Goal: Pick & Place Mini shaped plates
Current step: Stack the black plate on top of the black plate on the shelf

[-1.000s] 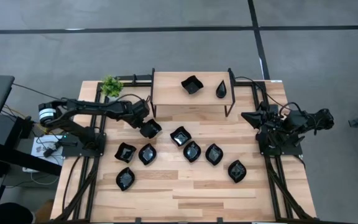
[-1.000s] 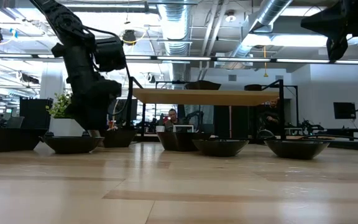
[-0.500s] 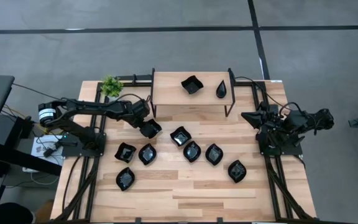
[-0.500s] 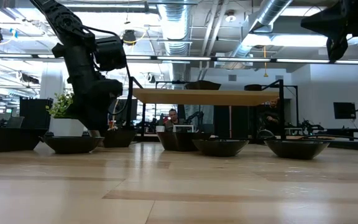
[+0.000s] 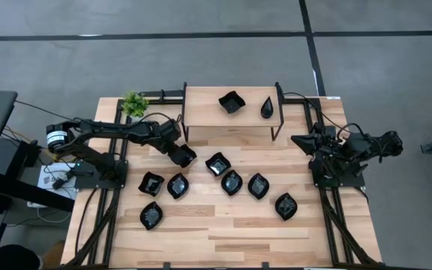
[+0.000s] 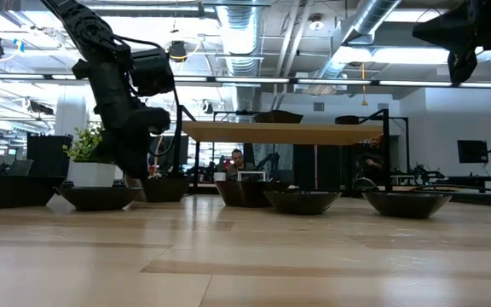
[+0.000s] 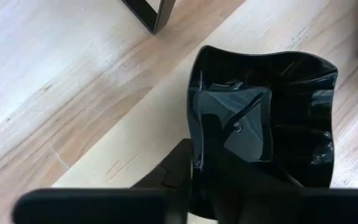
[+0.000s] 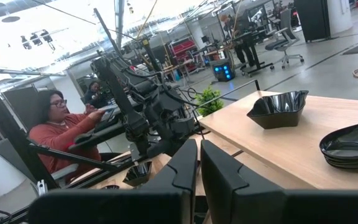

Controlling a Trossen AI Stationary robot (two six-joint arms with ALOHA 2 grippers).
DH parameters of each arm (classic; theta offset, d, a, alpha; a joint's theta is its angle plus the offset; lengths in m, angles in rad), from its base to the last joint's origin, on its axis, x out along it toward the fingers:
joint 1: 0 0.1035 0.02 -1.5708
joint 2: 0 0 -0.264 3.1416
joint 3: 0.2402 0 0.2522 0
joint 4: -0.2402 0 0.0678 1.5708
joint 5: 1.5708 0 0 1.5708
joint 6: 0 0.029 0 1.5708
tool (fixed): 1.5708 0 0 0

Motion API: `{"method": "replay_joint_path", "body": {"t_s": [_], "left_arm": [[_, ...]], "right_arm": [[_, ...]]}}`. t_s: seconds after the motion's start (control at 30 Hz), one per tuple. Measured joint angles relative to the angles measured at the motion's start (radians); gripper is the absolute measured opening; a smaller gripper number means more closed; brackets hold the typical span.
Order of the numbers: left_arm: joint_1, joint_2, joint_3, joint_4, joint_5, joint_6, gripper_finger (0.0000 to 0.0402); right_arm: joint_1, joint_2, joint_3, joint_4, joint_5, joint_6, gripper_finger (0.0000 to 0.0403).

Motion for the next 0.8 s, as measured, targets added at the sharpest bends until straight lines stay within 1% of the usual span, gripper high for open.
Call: {"method": "replay_joint_path", "body": {"t_s": [0.1, 0.23, 0.33, 0.5, 0.63, 0.73, 0.8], "left_arm": [[0.0, -0.001, 0.001, 0.002, 0.002, 0.005, 0.0009], [0.0, -0.002, 0.001, 0.003, 0.002, 0.006, 0.0008], [-0.001, -0.027, 0.001, 0.0, 0.007, 0.006, 0.0006], [-0.001, -0.141, 0.001, -0.022, 0.01, -0.019, 0.0006], [-0.004, -0.263, 0.001, -0.091, 0.066, -0.046, 0.0005], [-0.024, -0.339, 0.001, -0.147, 0.096, -0.08, 0.0005], [-0.048, -0.376, 0.001, -0.151, 0.124, -0.122, 0.0004]], "right_arm": [[0.0, 0.0, 0.0, 0.0, 0.0, 0.0, 0.0017], [0.0, 0.0, 0.0, 0.0, 0.0, 0.0, 0.0017], [0.0, 0.0, 0.0, 0.0, 0.0, 0.0, 0.0017], [0.0, 0.0, 0.0, 0.0, 0.0, 0.0, 0.0017], [0.0, 0.0, 0.0, 0.0, 0.0, 0.0, 0.0017], [0.0, 0.0, 0.0, 0.0, 0.0, 0.0, 0.0017], [0.0, 0.0, 0.0, 0.0, 0.0, 0.0, 0.0017]]}}
